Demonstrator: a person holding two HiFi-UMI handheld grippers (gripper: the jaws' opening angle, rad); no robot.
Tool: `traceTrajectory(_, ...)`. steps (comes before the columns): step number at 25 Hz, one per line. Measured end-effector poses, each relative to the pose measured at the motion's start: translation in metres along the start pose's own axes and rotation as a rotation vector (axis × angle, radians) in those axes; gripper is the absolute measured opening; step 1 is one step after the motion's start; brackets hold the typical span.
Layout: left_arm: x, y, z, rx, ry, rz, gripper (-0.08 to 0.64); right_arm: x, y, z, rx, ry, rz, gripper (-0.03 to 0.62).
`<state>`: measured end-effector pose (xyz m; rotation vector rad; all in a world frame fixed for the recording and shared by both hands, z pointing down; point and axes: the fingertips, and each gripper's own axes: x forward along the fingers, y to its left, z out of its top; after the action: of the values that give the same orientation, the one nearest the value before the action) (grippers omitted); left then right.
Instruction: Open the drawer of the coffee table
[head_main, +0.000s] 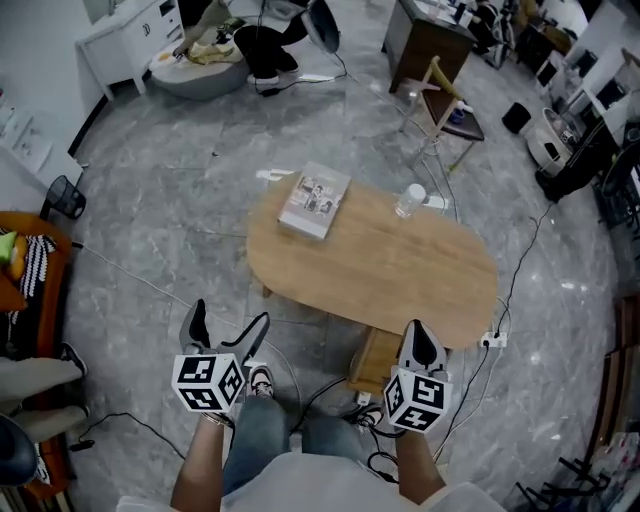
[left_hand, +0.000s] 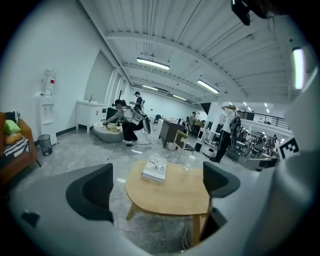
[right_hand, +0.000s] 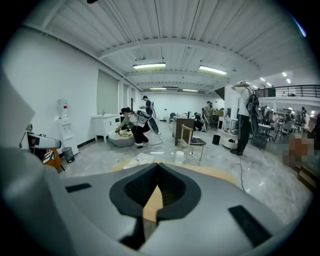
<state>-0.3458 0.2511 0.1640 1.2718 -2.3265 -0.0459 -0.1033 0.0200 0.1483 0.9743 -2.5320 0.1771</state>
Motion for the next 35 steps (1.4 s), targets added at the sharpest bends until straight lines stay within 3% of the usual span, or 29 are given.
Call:
traceTrajectory(3,0.006,0.031,-0.007,0.02,0.032,-0.072,0.557,0.005,0.034,-0.003,0.03,0.008,-0.044,0.0)
traceTrajectory(6,0.013,0.057,-0.011,0.055,0.069,-0.154,0.557,0.009,0.065,-0.008,-0.006,0.03,-0.089,-0.001)
traceTrajectory(10,0.027,0.085,-0.025,0.102,0.121,-0.197,0.557,0.022,0.098,-0.026,0.015,0.069,-0.097,0.0)
traceTrajectory(17,0.06,0.107,-0.077,0.074,0.171,-0.235,0.557,0.064,0.11,-0.072,0.077,0.117,-0.136,0.0)
traceTrajectory(23,0.088,0.122,-0.128,0.161,0.229,-0.319,0.557,0.098,0.12,-0.108,0.117,0.12,-0.148,0.0)
traceTrajectory(27,0.107,0.126,-0.154,0.212,0.235,-0.461,0.557,0.118,0.13,-0.134,0.149,0.126,-0.153,0.0)
traceTrajectory(35,0.144,0.135,-0.229,0.405,0.298,-0.702,0.555,0.144,0.15,-0.199,0.12,0.184,-0.135,0.0)
